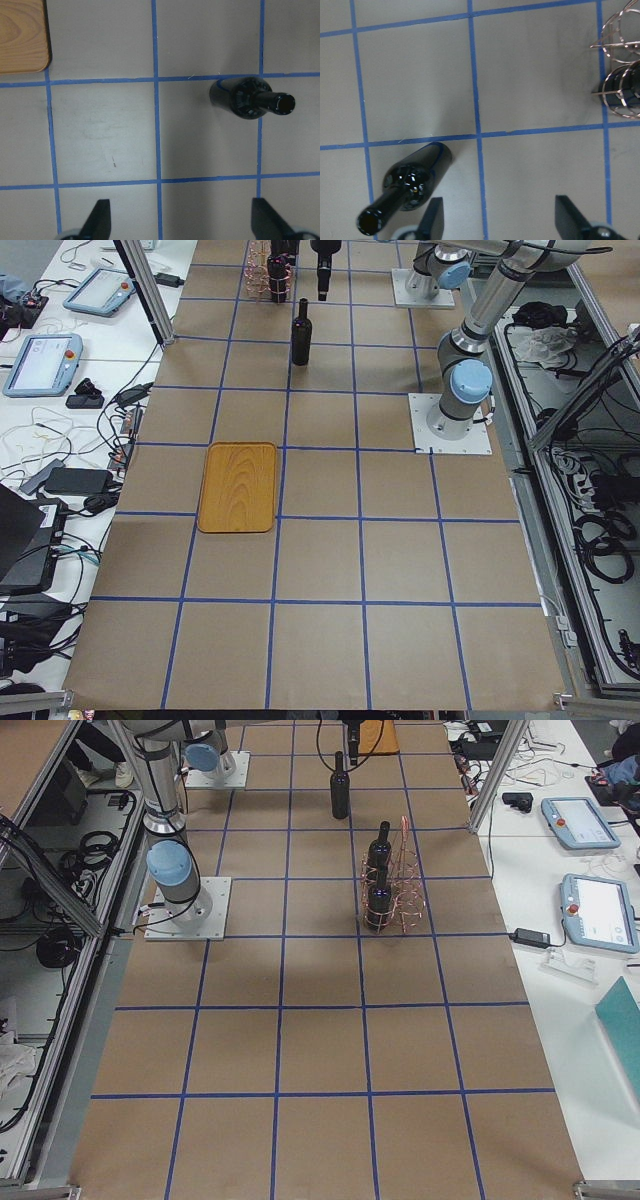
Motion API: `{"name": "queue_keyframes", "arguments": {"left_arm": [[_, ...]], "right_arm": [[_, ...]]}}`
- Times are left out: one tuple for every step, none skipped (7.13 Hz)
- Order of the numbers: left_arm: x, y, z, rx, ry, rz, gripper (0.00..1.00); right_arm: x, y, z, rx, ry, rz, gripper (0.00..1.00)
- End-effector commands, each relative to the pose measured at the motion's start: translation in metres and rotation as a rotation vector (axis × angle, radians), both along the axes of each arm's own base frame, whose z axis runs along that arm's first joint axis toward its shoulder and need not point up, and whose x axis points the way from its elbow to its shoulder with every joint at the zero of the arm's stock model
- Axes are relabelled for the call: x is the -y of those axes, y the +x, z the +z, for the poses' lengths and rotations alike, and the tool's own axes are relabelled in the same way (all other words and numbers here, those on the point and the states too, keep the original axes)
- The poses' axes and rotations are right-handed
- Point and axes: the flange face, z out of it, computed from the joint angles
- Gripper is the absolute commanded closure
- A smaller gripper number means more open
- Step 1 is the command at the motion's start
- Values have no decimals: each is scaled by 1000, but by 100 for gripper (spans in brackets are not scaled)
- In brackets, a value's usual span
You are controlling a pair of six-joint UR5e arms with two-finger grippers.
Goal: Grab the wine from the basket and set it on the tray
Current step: 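Open the right gripper and withdraw it toward the rack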
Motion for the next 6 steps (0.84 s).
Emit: {"name": "queue_keyframes", "arguments": {"left_arm": [[12, -12, -5, -91, -10, 99, 0], [20, -28, -14, -116, -22, 80, 0], [22, -58, -27, -116, -32, 52, 0], [25, -87, -40, -117, -46, 59, 0], [32, -102, -60, -95, -29, 69, 0], [47, -106, -76, -69, -38, 65, 0]], "right_arm": [[27, -90, 13, -40, -23, 90, 2], [32, -111, 5, -58, -4, 68, 0], [31, -122, 0, -120, 27, 58, 0], [30, -130, -1, -178, 45, 49, 0], [29, -133, 0, -212, 46, 46, 0], [23, -134, 3, -215, 38, 44, 0]]}}
